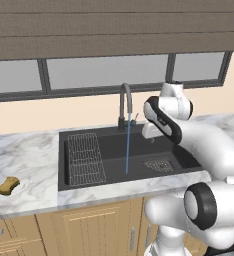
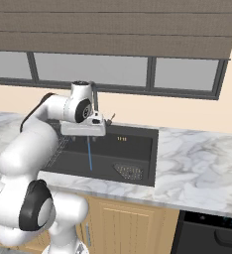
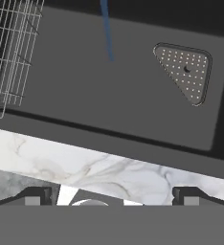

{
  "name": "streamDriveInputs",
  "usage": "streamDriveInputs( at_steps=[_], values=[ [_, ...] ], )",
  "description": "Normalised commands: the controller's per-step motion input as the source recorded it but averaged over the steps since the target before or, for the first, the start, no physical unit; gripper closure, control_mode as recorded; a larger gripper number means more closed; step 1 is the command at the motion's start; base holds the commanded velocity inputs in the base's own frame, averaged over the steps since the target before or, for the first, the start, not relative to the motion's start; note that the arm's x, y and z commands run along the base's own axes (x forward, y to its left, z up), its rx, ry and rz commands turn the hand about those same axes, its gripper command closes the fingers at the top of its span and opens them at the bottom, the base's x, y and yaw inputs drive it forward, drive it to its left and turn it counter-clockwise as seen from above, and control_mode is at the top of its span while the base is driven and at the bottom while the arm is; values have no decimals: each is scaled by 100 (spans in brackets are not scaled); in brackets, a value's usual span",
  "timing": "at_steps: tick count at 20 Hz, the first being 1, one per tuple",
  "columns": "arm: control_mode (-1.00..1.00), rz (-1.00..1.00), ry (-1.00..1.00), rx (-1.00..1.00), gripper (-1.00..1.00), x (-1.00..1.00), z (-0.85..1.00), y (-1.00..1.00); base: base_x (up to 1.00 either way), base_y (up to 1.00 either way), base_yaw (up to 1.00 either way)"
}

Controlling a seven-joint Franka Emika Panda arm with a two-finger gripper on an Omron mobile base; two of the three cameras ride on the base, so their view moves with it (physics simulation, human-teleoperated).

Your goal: Soak the sponge with water for a few seconds and then drop it inside the sink.

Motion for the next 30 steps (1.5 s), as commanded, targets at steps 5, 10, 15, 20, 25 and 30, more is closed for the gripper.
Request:
streamDriveInputs(
  at_steps=[5, 10, 15, 20, 25, 30],
  values=[
    [-100, 0, 0, 0, -100, -14, 5, 47, 0, 0, 0],
    [-100, 0, 0, 0, -100, -4, 3, 51, 0, 0, 0],
    [-100, 0, 4, 0, -100, -3, 0, 59, 0, 0, 0],
    [-100, 0, 8, 2, -100, 0, 0, 66, 0, 0, 0],
    [-100, 0, 9, 2, -100, 0, 0, 79, 0, 0, 0],
    [-100, 0, 11, 0, -100, 0, 0, 82, 0, 0, 0]
  ],
)
